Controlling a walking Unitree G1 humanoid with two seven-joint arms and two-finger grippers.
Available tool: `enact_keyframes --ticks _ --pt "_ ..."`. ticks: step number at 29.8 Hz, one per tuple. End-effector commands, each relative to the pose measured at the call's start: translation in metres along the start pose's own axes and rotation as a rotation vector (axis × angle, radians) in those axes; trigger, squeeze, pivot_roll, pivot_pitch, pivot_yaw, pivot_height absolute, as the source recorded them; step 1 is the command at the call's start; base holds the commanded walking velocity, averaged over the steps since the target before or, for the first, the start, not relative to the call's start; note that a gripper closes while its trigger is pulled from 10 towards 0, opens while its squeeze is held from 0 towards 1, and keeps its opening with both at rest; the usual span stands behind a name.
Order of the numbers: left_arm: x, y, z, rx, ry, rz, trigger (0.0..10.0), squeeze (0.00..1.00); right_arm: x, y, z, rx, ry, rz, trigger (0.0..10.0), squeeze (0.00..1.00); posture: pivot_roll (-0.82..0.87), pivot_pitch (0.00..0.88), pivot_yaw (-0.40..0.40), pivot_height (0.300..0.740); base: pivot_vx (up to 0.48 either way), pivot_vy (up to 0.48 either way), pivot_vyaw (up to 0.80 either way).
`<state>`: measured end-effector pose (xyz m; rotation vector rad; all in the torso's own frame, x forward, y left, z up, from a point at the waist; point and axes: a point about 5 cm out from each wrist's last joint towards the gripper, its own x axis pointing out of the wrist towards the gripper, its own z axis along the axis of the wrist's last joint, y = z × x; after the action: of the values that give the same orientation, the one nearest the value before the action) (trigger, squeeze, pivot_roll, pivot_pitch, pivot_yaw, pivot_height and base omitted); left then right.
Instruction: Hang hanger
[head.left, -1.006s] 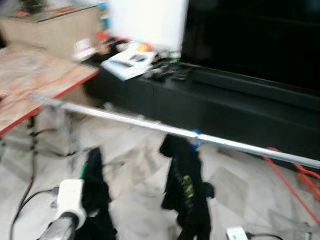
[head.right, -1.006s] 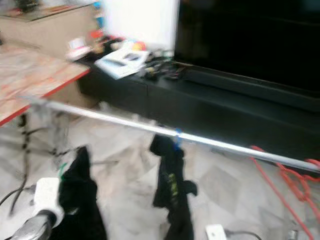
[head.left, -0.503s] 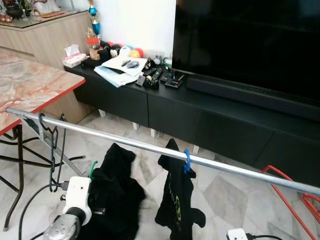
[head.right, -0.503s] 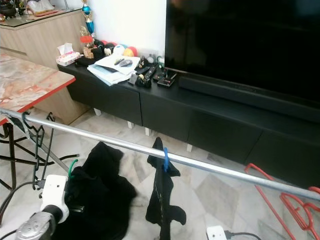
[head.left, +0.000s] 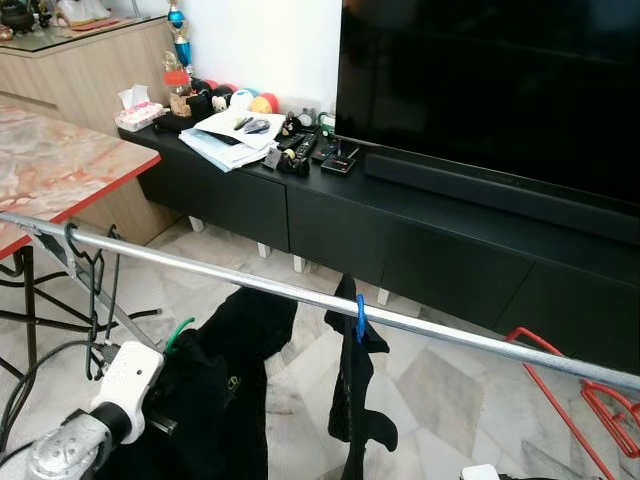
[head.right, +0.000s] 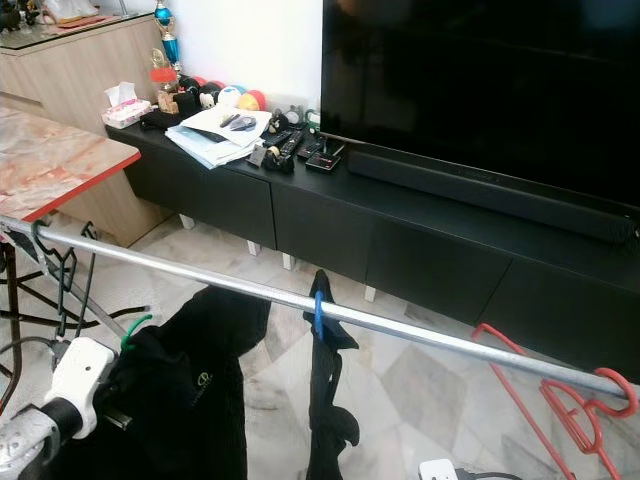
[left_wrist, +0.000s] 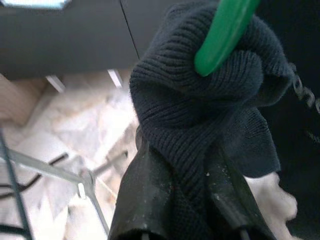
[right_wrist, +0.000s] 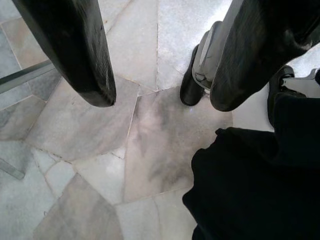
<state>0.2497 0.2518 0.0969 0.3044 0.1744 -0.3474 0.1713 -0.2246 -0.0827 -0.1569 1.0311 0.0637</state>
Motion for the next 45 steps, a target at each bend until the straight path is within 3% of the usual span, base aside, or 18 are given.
enact_keyframes --ticks 1,10,18,30,36,45 --pt "0.000 0.008 0.022 0.024 -0.099 -0.019 10.0 0.00 0.000 -0.001 0.000 -0.014 0.000 -0.001 10.0 0.00 -0.01 0.061 0.010 0.740 0.000 0.000 0.00" --pt "0.005 0.010 0.028 0.036 -0.115 -0.148 10.0 0.00 0.000 -0.003 0.003 -0.020 -0.005 -0.010 10.0 0.00 -0.01 0.081 0.014 0.740 0.000 0.000 0.00" --pt "0.015 0.015 0.035 0.038 -0.118 -0.185 10.0 0.00 0.001 0.000 0.004 -0.012 -0.007 -0.012 10.0 0.00 -0.01 0.090 0.030 0.740 0.000 0.000 0.00" --pt "0.033 0.002 0.028 0.046 -0.021 -0.291 10.0 0.00 0.001 0.003 0.005 -0.008 -0.008 -0.018 10.0 0.00 0.00 0.105 0.055 0.740 0.000 0.000 0.00" --pt "0.045 0.007 0.035 0.055 -0.036 -0.241 10.0 0.00 0.002 0.004 0.005 -0.006 -0.006 -0.018 10.0 0.00 0.00 0.107 0.060 0.740 0.000 0.000 0.00" --pt "0.050 0.008 0.031 0.041 -0.016 -0.189 10.0 0.00 0.002 0.004 0.005 -0.007 -0.005 -0.020 10.0 0.00 0.00 0.109 0.056 0.740 0.000 0.000 0.00"
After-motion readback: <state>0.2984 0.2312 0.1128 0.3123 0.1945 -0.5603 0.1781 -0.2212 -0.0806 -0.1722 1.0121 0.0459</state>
